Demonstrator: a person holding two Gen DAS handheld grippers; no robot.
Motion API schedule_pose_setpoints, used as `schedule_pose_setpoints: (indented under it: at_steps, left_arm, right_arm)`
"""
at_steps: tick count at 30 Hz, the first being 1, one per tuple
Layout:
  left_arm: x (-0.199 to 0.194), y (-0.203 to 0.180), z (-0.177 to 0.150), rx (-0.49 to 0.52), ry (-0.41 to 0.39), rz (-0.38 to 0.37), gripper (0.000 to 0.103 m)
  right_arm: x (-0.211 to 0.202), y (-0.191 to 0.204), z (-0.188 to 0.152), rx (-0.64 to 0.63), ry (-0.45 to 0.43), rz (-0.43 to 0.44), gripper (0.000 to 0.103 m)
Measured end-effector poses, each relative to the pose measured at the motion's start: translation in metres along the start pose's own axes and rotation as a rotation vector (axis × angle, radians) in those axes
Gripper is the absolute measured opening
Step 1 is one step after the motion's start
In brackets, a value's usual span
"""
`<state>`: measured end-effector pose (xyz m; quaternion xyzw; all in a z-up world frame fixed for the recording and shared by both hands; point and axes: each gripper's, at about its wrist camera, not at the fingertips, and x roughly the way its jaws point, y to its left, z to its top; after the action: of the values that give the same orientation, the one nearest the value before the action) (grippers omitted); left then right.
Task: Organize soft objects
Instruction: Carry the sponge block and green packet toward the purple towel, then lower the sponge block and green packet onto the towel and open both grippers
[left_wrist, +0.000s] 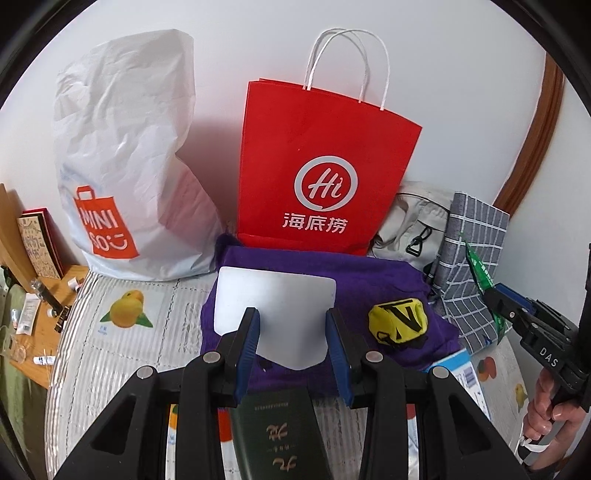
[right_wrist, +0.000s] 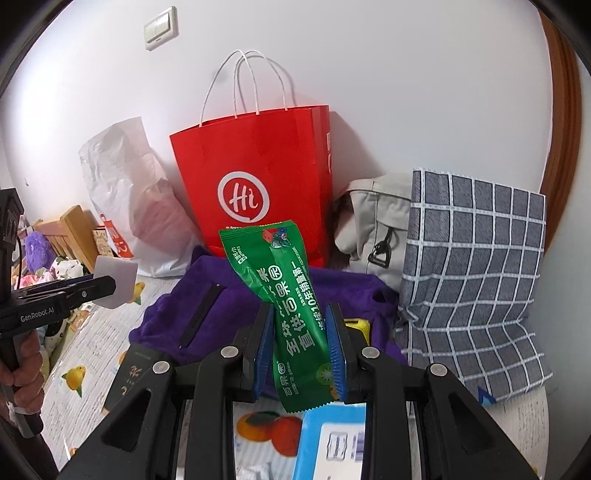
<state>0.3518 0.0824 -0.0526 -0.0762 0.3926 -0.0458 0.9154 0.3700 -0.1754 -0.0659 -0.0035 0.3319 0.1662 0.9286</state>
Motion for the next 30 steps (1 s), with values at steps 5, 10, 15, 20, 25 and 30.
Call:
schedule_pose_setpoints:
  at_steps: [5, 10, 15, 20, 25, 30]
  left_arm:
    - [0.015, -0.004, 0.011, -0.003, 0.019, -0.025, 0.035]
    - [0.039, -0.007, 0.016, -0.004, 0.056, -0.016, 0.035]
    - [0.062, -0.004, 0.017, -0.009, 0.1, -0.008, 0.035]
    - [0.079, 0.0, 0.016, -0.002, 0.136, -0.01, 0.035]
    - [0.098, 0.007, 0.012, -0.01, 0.188, -0.013, 0.035]
    - [0.115, 0.006, 0.004, -0.015, 0.24, -0.06, 0.035]
  right_arm:
    - [0.015, -0.008, 0.01, 0.022, 0.013, 0.022, 0.028]
    - [0.036, -0.014, 0.017, 0.033, 0.035, 0.028, 0.028]
    - [0.06, -0.021, 0.015, 0.035, 0.067, 0.032, 0.028]
    - [0.084, -0.027, 0.008, 0.03, 0.125, 0.032, 0.028]
    - [0.109, -0.033, -0.002, 0.032, 0.18, 0.013, 0.029]
    - [0.128, -0.035, -0.011, 0.036, 0.226, 0.0, 0.029]
